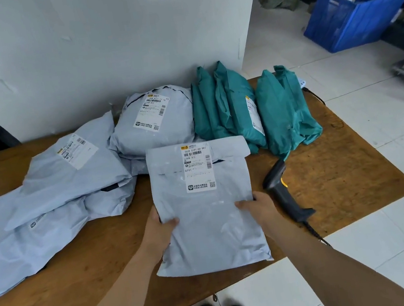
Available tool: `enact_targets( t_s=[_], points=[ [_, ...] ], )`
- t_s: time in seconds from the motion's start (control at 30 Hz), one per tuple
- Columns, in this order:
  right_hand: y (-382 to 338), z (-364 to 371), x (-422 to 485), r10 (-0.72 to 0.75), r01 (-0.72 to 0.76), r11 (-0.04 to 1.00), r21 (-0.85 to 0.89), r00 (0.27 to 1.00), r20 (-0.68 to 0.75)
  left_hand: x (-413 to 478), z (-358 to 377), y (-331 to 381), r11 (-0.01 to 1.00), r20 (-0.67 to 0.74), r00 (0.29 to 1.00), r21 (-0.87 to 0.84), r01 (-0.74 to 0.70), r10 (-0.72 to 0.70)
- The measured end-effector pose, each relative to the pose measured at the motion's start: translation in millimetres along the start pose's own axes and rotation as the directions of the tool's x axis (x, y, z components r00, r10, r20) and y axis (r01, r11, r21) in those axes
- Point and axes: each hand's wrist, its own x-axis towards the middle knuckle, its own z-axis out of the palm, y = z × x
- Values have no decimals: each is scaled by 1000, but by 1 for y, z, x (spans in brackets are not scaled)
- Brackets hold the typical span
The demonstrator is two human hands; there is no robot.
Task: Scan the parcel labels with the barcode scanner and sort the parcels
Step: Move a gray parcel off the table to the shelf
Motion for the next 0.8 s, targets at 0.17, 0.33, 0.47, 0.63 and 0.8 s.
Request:
enact_targets(
  t_s=[0.17,0.33,0.47,0.63,0.8],
  points=[
    [-33,-9,-14,-125,127,981,149,992,-27,-2,-3,40,982,-17,982,-1,-188,188],
    [-65,-21,-30,-208,223,960,170,973,-98,-1,-2,78,964,-46,963,3,-265,265],
    [-82,-61,-45,-232,281,927,248,950,-211,6,29,108,944,69,943,28,-328,326],
    [-74,-139,-66,-230,343,895,286,903,-362,1,108,136,897,231,882,69,-436,411],
    [-43,-247,-92,-159,398,861,315,801,-578,-20,233,156,814,437,766,119,-568,471]
  ],
)
